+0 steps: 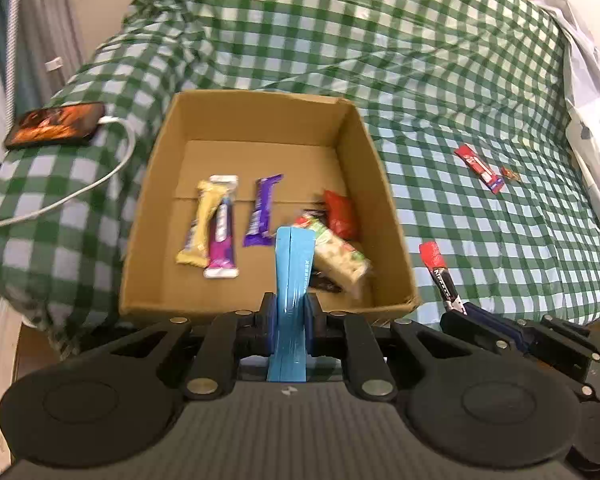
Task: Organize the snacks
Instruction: 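Carry the blue stick and red coffee stick over the box with both tools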
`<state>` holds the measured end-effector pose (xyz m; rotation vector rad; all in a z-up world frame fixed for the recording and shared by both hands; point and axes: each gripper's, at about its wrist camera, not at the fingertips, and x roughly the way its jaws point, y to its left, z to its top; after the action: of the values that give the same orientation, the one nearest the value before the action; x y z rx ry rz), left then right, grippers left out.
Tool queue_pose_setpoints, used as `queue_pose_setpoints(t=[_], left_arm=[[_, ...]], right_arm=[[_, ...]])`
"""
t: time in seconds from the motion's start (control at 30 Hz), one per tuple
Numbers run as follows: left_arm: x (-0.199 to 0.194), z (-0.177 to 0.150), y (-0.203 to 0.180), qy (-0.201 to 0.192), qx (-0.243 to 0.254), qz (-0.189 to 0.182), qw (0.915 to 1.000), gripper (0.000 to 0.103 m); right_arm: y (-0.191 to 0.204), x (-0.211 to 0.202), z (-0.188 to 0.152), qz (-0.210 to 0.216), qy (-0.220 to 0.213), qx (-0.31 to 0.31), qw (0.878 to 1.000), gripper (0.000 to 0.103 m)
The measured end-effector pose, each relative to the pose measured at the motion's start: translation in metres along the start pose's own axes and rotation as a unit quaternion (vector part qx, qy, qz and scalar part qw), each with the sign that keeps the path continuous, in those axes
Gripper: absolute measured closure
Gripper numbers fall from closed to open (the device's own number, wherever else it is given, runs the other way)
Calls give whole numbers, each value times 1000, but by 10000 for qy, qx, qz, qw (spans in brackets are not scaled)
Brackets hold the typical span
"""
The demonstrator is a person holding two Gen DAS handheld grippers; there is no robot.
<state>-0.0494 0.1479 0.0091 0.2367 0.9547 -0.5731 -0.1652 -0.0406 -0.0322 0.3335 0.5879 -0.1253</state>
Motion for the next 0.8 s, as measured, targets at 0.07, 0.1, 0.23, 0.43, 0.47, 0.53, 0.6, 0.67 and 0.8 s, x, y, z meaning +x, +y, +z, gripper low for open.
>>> queue_pose_setpoints(t=[0.07,0.1,0.23,0.43,0.47,0.53,0.6,0.67,0.8], left_arm=[[-5,-6,10,-45,-67,11,10000,88],[-7,-9,15,-62,-104,15,9999,88],[-9,-11,29,-106,-241,-28,9997,88],[-10,-9,37,-187,-307,-133,9993,88],[-10,-8,38,-198,-311,-140,9992,88],[-9,-6,40,-205,-331,-156,9991,88],[-7,-4,42,-205,-362,-156,9990,88],[-5,-2,44,-194,-397,-150,9989,88],[-1,5,48,-198,-465,-129,9986,88]], right_arm=[[14,-2,-1,9,23,-121,9999,91],[19,-3,-2,8,35,-173,9998,91],[29,-8,0,-58,68,-355,9993,91],[33,-11,1,-174,126,-472,9987,91],[33,-10,2,-186,138,-486,9986,91],[34,-9,4,-205,157,-508,9984,91],[35,-5,7,-216,171,-534,9982,91],[36,-3,10,-226,174,-555,9981,91],[37,0,11,-226,193,-545,9981,91]])
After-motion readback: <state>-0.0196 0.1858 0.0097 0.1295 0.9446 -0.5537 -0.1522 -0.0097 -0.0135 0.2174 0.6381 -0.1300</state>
